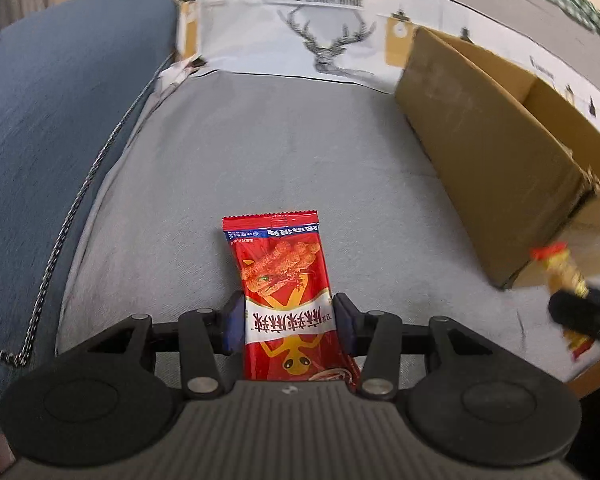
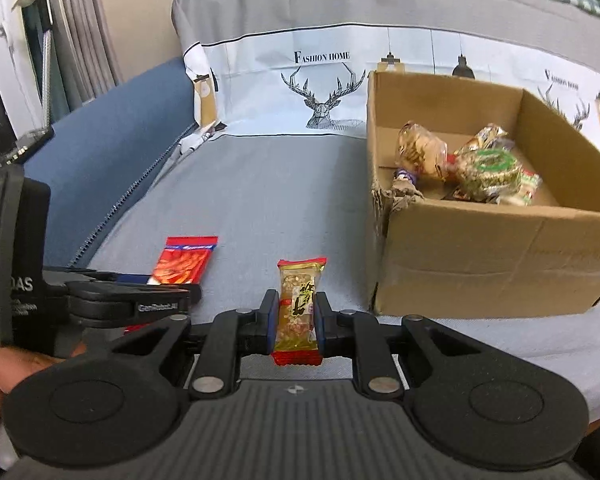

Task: Organize snacks
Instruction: 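Lift the red spicy-strip bag with the left tool while the right tool carries the snack bar over the box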

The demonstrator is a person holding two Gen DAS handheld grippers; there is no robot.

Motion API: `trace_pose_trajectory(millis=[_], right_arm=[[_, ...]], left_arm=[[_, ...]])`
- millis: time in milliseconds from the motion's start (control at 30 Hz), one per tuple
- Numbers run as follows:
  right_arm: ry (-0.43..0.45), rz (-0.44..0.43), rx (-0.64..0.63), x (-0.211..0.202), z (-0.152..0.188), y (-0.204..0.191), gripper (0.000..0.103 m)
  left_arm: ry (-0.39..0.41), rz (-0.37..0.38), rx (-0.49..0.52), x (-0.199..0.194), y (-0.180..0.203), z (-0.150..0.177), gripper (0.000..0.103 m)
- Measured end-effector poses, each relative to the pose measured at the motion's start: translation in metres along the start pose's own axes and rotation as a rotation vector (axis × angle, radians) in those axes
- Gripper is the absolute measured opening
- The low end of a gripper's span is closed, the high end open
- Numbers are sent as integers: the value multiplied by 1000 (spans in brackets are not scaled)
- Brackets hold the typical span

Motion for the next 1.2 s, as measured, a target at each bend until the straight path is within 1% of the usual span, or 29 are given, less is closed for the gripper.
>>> trace_pose_trajectory(millis=[100, 200, 300, 367, 467, 600, 767, 900, 967, 1033, 1067, 1100, 1200], right_arm=[[-35, 10, 6, 12, 4, 0, 19], [-108, 19, 5, 33, 2, -3, 19], [-167, 26, 6, 51, -8, -6, 19], [-186, 49, -10, 59, -13, -11, 19], [-208, 59, -33, 66, -14, -19, 19], [-228, 76, -17, 76, -4, -23, 19], [-221, 76, -43, 80, 8, -20, 19], [-233, 50, -17, 80, 24, -6, 19], [-221, 33, -24, 80, 28, -4, 19], [-208, 19, -41, 78, 30, -4, 20], [-203, 11, -50, 77, 32, -4, 20], [-198, 2, -56, 76, 34, -3, 20], [-182, -22, -63, 72, 38, 0, 21]], left_arm=[[-21, 25, -66, -1, -13, -3, 52], [-38, 55, -109, -5, -20, -7, 52], [-40, 76, -116, -7, -23, -10, 52], [-41, 89, -119, -8, -22, -12, 52], [-39, 106, -120, -9, -19, -11, 52], [-33, 53, -7, -5, -8, -4, 52], [-48, 31, 28, 5, -1, 0, 52], [-18, -5, 96, 5, 13, 6, 52], [-7, -25, 127, 6, 19, 10, 53], [-1, -45, 142, 7, 23, 12, 54], [1, -54, 145, 8, 25, 12, 57], [1, -63, 147, 8, 27, 12, 57], [-6, -73, 130, 6, 28, 14, 59]])
Point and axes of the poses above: each gripper's, at about its wrist camera, not at the fingertips, and x roughly the way its jaws point, y to its right, z to its underside, the point moved 2 cm from there along x, roughly the way its jaws point, and after that the axes turned 12 degrees about -z, right-handed, at the moved point
